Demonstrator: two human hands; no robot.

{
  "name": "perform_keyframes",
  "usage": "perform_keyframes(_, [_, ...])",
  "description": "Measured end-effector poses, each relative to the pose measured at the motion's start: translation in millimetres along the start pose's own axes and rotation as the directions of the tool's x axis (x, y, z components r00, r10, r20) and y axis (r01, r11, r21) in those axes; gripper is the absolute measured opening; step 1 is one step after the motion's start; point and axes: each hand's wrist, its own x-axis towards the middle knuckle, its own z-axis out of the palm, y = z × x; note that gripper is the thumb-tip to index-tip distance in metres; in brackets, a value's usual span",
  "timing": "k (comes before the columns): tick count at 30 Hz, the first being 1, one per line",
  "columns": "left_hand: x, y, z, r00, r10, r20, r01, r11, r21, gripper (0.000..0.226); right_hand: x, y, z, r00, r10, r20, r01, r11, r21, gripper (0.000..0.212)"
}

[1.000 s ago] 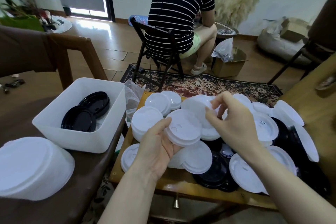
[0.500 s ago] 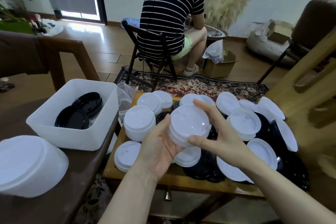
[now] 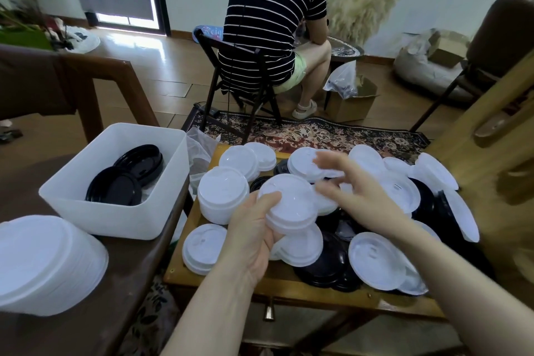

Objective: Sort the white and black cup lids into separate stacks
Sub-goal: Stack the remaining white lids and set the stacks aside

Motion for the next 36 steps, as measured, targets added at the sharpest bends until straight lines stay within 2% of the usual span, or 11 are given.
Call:
perform_keyframes(2, [5,2,0,0.999,-0.015,-0.030,0.013,0.998,-0.063,0.016,25,9,-15,0.985,0.003,-0.171,-0.011,0.999,-0.050,0.050])
perform_keyframes(4, [8,6,-1,0.999,-0.050,-0.016,0.047,0.992,-0.117,0.015,51,17,-25,0.974,0.034,-0.222,-0.071,0.985,-0.159,0.049])
perform_keyframes(8, [14,8,-6,0.996,-0.091,0.020,0.093,0.984,-0.154,0.022,98,35,-25,0.987,0.159,-0.002,-0.148,0.914,-0.378,0.066])
perform_keyframes(11, [18,8,-10,0.992,-0.121,0.028,0.124,0.981,-0.148,0.022,119,44,-13,0.941,0.298,0.157,-0.136,0.762,-0.633,0.089])
perform_keyframes(14, [20,8,-13,0.988,-0.149,0.031,0.152,0.976,-0.154,0.025,124,51,-1,0.912,0.376,0.162,-0.110,0.606,-0.787,0.101])
perform_keyframes(17, [22,9,-14,0.988,-0.152,0.016,0.153,0.977,-0.151,0.026,120,58,6,0.952,0.282,0.117,-0.043,0.502,-0.864,0.097])
perform_keyframes(19, [22,10,-13,0.988,-0.152,0.010,0.151,0.976,-0.155,0.025,116,56,5,0.975,0.206,0.084,-0.043,0.544,-0.838,0.089])
perform_keyframes(22, [22,9,-12,0.989,-0.145,0.003,0.144,0.976,-0.163,0.025,106,34,-7,0.990,0.138,0.003,-0.100,0.731,-0.675,0.081])
perform_keyframes(26, [19,8,-10,0.993,-0.111,0.036,0.115,0.981,-0.155,0.027,65,-11,-21,0.993,0.097,0.063,-0.085,0.982,-0.169,0.071])
perform_keyframes(30, [16,8,-5,0.991,-0.061,0.121,0.077,0.988,-0.132,0.036,20,-24,-6,0.970,0.002,0.243,0.047,0.980,-0.192,0.064])
perform_keyframes(36, [8,0,-3,0.975,-0.028,0.222,0.039,0.998,-0.046,0.029,0,-18,9,0.980,-0.027,0.200,0.067,0.978,-0.197,0.076])
